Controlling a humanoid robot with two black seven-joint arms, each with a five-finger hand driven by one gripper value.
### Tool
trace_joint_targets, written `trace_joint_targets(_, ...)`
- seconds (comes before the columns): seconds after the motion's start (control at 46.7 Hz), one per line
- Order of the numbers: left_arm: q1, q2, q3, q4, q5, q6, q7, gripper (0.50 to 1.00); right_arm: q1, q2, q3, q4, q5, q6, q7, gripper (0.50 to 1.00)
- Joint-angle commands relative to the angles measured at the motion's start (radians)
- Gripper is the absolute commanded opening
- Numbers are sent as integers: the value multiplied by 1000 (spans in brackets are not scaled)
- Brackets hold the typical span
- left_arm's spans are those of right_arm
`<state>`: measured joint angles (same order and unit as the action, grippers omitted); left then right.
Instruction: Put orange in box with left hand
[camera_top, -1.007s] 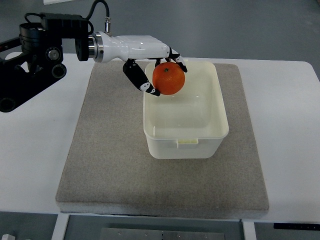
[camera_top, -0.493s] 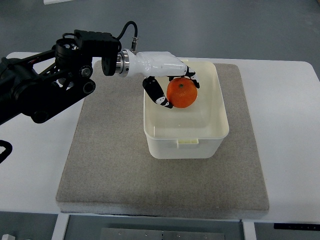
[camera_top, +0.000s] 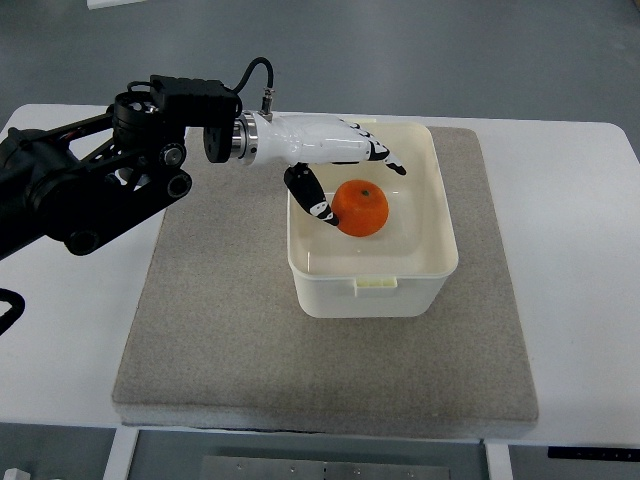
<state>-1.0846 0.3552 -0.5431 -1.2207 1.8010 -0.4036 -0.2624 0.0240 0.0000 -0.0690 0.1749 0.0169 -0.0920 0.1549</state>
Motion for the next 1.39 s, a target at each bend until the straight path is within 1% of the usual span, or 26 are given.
trace_joint_targets(0.0,0,2,-4,0,-6,0,0,990,1,0,0,0,0,0,0,932)
trace_joint_targets(0.086,0,7,-11,0,-11,5,0,990,1,0,0,0,0,0,0,932)
trace_joint_targets(0.171,2,15,-49,0,-35,38,0,990,1,0,0,0,0,0,0,932)
trace_joint_targets(0.257,3,24,-75,0,-90,66,0,992,1,0,0,0,0,0,0,932)
trace_joint_targets(0.343,3,44,-90,1,-181,75,0,992,1,0,0,0,0,0,0,932)
trace_joint_targets(0.407,3,57,-115,4,-288,89,0,992,1,0,0,0,0,0,0,932)
trace_joint_targets(0.493,26,77,-142,33,-490,111,0,992,1,0,0,0,0,0,0,932)
trace_joint_targets(0.557,43,84,-155,67,-661,123,-1,992,1,0,0,0,0,0,0,932)
trace_joint_targets(0.664,60,94,-155,139,-900,121,-1,992,1,0,0,0,0,0,0,932)
trace_joint_targets(0.793,64,93,-153,242,-1063,103,-1,992,1,0,0,0,0,0,0,932)
trace_joint_targets(0.9,66,90,-152,315,-1097,88,0,992,-1,0,0,0,0,0,0,932)
trace_joint_targets(0.964,66,88,-153,360,-1106,57,0,994,1,0,0,0,0,0,0,932)
trace_joint_targets(1.071,78,85,-153,424,-1166,-24,2,992,1,0,0,0,0,0,0,932)
trace_joint_targets(1.136,80,85,-152,455,-1216,-53,3,992,1,0,0,0,0,0,0,932)
trace_joint_targets(1.2,87,85,-149,478,-1249,-66,5,992,1,0,0,0,0,0,0,932)
trace_joint_targets(1.307,94,85,-152,504,-1290,-101,32,992,1,0,0,0,0,0,0,932)
trace_joint_targets(1.371,94,85,-153,527,-1347,-130,64,992,1,0,0,0,0,0,0,932)
